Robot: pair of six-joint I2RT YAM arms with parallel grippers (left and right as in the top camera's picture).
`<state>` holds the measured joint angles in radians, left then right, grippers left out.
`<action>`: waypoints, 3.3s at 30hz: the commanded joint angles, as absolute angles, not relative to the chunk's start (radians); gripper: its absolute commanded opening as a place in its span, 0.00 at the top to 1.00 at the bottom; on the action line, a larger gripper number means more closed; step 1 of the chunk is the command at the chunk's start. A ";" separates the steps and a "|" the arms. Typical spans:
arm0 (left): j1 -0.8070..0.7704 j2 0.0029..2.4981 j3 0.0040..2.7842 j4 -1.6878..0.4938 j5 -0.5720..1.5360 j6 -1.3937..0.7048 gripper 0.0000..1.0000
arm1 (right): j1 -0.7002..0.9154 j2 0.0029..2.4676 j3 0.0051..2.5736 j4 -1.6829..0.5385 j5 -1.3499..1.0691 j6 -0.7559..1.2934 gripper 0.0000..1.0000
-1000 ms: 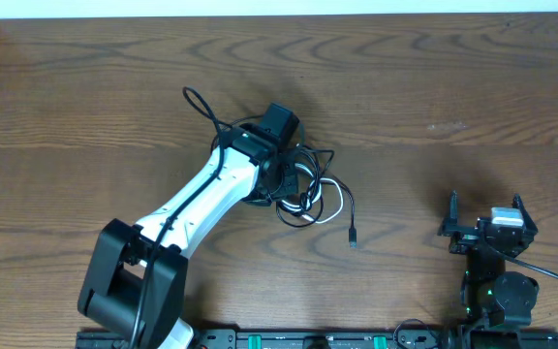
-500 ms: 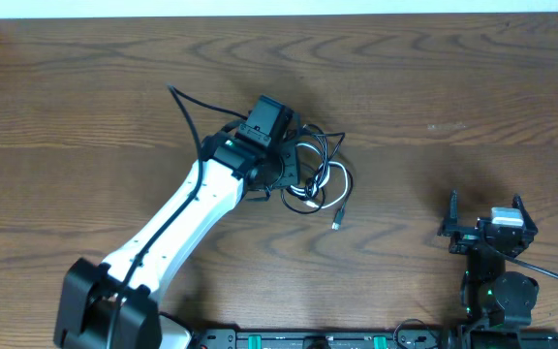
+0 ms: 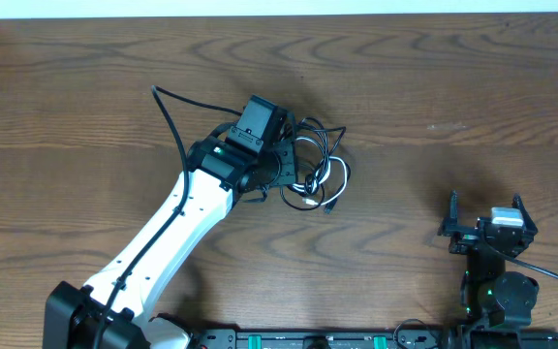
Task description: Untangle cables
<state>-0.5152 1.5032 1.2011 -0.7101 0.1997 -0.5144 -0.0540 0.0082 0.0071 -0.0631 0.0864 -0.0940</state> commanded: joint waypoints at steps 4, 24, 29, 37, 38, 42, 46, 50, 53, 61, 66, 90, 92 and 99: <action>-0.516 1.489 1.210 -0.708 0.195 -0.519 0.93 | -0.058 0.006 0.005 -0.065 0.091 -0.083 0.01; -0.516 1.338 1.211 -0.708 0.296 -0.486 0.93 | -0.058 0.006 0.005 -0.065 0.089 -0.083 0.01; -0.516 1.321 1.211 -0.693 0.326 -0.487 0.92 | -0.058 0.006 0.005 -0.068 0.069 -0.083 0.01; -0.517 1.322 1.210 -0.660 0.439 -0.506 0.93 | -0.058 0.006 0.005 -0.068 0.069 -0.083 0.01; -0.517 1.322 1.210 -0.660 0.437 -0.526 0.92 | -0.058 0.006 0.005 -0.068 0.069 -0.083 0.01; -0.519 1.327 1.210 -0.662 0.437 -0.564 0.93 | -0.058 0.006 0.005 -0.068 0.069 -0.083 0.01; -0.518 1.328 1.210 -0.671 0.438 -0.608 0.93 | -0.058 0.006 0.005 -0.068 0.069 -0.083 0.01; -0.518 1.325 1.210 -0.672 0.458 -0.610 0.93 | -0.058 0.006 0.005 -0.068 0.069 -0.083 0.01; -0.518 1.326 1.210 -0.672 0.537 -0.533 0.93 | -0.058 0.006 0.005 -0.068 0.069 -0.083 0.01; -0.518 1.326 1.210 -0.711 0.532 -0.333 0.92 | -0.058 0.006 0.005 -0.068 0.068 -0.083 0.01; -0.518 1.326 1.210 -0.712 0.393 -0.334 0.92 | -0.058 0.006 0.005 -0.068 0.069 -0.083 0.01; -0.518 1.326 1.210 -0.713 0.380 -0.501 0.92 | -0.057 0.007 0.005 -0.045 -0.725 0.998 0.01; -0.518 1.326 1.210 -0.713 0.379 -0.507 0.93 | -0.057 0.007 0.005 -0.046 -0.690 1.020 0.01; -0.518 1.342 1.208 -0.713 0.348 -0.628 0.93 | -0.057 0.007 0.005 0.020 -0.710 0.999 0.03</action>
<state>-0.5190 1.3396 1.2011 -0.7170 0.3725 -0.5480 -0.0540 0.0086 0.0071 -0.0250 -0.6567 0.9321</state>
